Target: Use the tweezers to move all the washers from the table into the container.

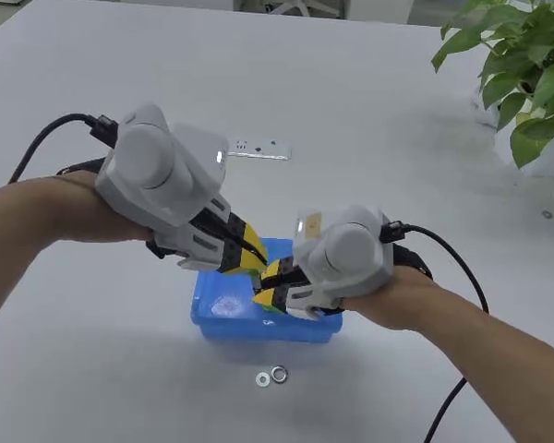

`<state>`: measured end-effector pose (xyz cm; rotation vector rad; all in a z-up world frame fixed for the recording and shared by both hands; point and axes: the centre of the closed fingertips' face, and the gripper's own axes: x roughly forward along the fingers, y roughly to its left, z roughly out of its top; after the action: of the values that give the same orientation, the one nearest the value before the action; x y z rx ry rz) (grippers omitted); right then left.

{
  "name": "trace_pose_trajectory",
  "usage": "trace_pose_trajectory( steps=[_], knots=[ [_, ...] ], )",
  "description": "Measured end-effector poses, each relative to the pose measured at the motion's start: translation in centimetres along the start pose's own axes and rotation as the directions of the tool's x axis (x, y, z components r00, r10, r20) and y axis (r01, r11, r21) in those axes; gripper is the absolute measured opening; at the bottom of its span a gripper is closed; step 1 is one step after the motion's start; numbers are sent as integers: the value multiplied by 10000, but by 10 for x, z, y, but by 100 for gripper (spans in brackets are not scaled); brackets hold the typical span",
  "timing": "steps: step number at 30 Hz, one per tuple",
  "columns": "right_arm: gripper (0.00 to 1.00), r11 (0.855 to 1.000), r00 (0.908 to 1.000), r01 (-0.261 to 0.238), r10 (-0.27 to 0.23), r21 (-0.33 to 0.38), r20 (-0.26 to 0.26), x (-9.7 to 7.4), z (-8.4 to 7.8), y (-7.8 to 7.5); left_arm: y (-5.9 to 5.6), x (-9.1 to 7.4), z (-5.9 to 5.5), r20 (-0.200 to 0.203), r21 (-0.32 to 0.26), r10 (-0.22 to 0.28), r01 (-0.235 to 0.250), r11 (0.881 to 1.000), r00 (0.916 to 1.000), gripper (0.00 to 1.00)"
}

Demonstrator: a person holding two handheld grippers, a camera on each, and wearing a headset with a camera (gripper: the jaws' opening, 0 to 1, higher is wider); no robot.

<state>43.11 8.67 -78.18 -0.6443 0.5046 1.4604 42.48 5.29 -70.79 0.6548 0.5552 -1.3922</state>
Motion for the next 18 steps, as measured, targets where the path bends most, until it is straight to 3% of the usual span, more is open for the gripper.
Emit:
trace_pose_trajectory(
  steps=[18],
  knots=[
    [11, 9999, 9999, 91, -92, -94, -59, -4, -2, -1, -1, 2, 7, 144, 28, 68, -69, 10000, 9999, 5]
  ],
)
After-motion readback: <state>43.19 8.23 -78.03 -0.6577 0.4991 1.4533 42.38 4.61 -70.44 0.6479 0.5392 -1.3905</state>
